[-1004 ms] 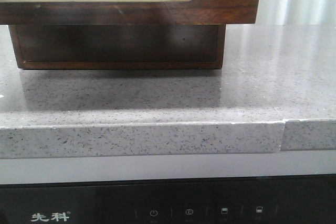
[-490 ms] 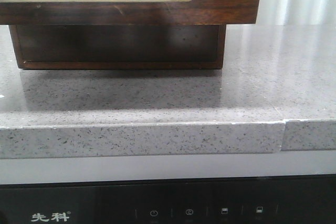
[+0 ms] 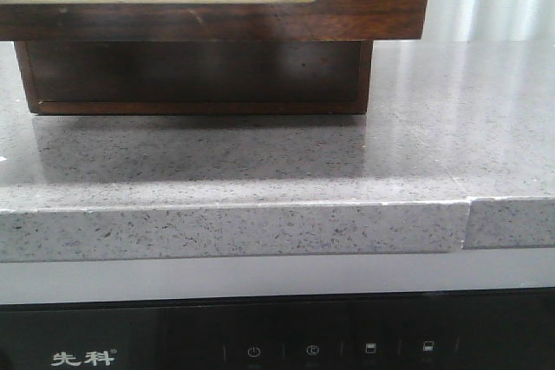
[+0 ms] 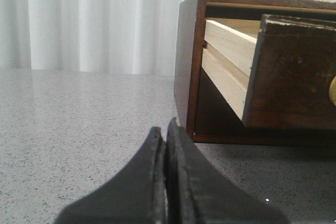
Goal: Put scissors in drawer with both arms
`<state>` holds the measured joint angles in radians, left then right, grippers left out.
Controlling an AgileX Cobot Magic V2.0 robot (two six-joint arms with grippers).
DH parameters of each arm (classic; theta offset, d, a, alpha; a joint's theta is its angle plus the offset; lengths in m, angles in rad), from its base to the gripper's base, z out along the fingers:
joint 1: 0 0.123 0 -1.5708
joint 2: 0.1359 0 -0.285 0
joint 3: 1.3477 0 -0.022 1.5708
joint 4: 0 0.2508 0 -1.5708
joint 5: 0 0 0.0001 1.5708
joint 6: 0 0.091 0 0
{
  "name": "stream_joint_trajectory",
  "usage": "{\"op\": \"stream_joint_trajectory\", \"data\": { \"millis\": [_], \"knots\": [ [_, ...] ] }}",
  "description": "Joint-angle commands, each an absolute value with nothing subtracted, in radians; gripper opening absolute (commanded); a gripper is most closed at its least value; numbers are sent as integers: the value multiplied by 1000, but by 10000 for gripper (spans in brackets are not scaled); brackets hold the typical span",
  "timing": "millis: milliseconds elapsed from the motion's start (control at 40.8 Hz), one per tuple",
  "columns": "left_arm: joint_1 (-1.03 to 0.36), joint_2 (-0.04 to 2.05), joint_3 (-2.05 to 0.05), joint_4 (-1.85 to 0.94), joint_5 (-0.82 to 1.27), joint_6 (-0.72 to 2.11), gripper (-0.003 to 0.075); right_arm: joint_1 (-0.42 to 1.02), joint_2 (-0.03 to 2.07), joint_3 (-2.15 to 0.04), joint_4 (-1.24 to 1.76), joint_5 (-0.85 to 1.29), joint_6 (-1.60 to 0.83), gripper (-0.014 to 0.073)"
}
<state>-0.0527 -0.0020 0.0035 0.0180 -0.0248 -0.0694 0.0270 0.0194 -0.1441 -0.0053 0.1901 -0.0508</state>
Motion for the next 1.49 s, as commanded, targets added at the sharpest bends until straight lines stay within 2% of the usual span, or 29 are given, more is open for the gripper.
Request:
{"op": "stream_joint_trajectory", "data": {
  "millis": [0,171,1470],
  "knots": [
    [-58,-20,28,19,-98,-80,-20,20,4,-87,-18,6,-59,-68],
    [-58,-20,28,19,-98,-80,-20,20,-28,31,-18,-128,-59,-68],
    [-58,-20,28,19,-98,-80,-20,20,-27,27,62,-113,-58,-68]
  ]
}}
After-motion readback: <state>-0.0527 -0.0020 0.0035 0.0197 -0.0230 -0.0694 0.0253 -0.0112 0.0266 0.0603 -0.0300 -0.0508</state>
